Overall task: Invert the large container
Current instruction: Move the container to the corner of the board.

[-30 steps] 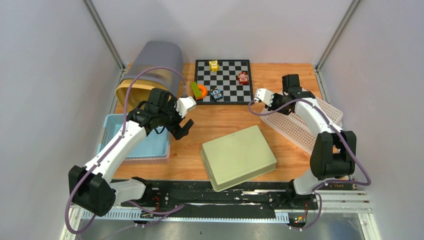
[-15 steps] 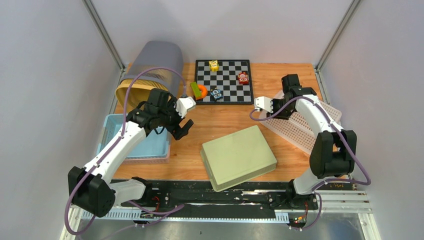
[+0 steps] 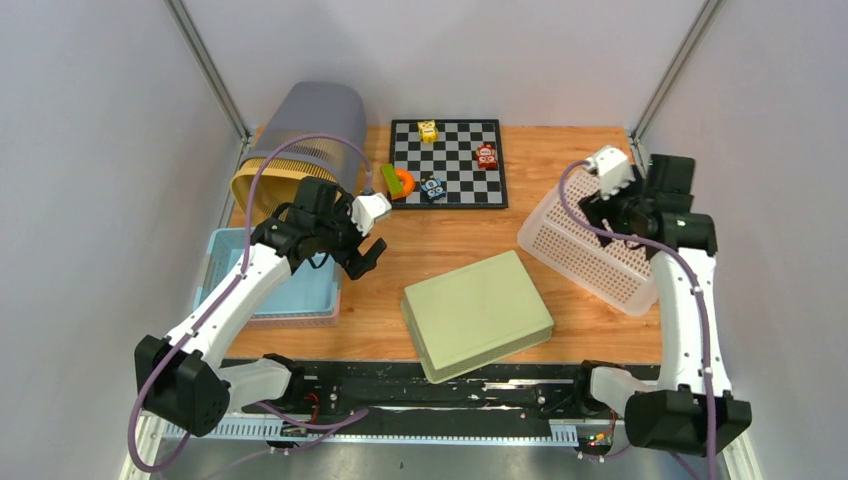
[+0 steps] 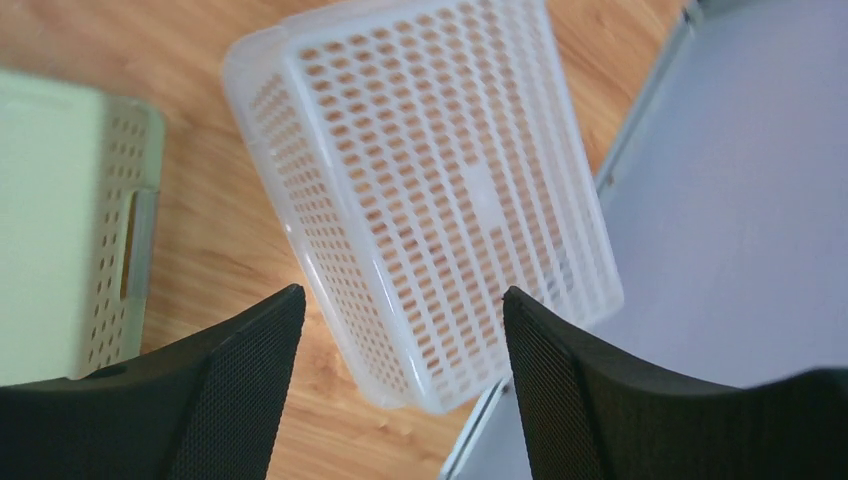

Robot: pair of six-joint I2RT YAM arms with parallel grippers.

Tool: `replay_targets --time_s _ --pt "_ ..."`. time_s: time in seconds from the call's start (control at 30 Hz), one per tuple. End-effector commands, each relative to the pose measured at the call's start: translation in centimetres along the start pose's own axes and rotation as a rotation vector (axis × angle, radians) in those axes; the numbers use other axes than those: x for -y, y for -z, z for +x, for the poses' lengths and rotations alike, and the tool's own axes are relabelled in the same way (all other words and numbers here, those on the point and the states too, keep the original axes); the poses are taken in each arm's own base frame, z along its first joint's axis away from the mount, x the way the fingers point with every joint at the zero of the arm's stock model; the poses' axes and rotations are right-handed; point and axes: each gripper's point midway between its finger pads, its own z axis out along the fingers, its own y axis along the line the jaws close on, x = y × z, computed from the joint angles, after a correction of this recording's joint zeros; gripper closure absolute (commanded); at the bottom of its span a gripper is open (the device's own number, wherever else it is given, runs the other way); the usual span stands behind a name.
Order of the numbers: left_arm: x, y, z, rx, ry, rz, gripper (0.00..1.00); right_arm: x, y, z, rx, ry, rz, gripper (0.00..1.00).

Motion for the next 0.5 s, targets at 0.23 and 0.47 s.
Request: replay_targets --time_s 0.23,0.47 --pt "0.0 0.7 -0.6 0.039 -0.021 -0.017 0.0 5.1 1.4 11.5 -0.15 -0.714 0.383 0.24" --pt "0.1 0.5 -0.5 0.035 -0.019 -0.01 0.0 5.7 0.3 17.0 -0.174 -0.919 0.367 0.26"
